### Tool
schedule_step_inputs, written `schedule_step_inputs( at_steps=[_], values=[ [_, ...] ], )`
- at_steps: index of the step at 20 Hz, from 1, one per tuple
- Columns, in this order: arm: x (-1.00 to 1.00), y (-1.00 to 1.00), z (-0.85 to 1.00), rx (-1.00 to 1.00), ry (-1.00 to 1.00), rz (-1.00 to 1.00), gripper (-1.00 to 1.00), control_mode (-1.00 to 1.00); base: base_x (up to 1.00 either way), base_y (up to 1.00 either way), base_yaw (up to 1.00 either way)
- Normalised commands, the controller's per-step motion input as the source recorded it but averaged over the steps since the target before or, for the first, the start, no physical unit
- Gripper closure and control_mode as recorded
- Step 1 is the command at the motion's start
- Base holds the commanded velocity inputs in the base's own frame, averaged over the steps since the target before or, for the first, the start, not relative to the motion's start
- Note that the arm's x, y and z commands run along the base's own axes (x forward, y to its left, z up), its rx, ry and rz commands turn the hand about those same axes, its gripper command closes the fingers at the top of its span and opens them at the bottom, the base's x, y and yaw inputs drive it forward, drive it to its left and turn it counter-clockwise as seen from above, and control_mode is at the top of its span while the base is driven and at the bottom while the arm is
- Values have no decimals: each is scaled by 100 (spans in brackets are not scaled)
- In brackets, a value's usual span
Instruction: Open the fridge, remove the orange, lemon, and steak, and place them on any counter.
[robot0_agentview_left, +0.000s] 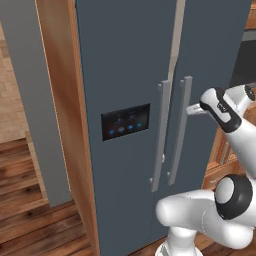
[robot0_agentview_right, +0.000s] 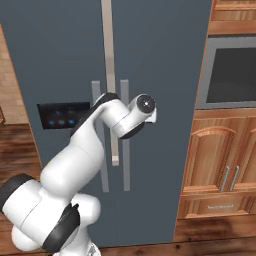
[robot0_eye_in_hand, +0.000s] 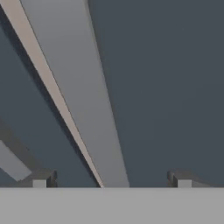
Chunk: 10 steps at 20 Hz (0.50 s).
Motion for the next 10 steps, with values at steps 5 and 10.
schedule_step_inputs(
  at_steps=[5,10],
  values=[
    [33,8,0,1,0,0,-100,-100,0,0,0],
    [26,16,0,1,1,0,-100,-100,0,0,0]
  ],
)
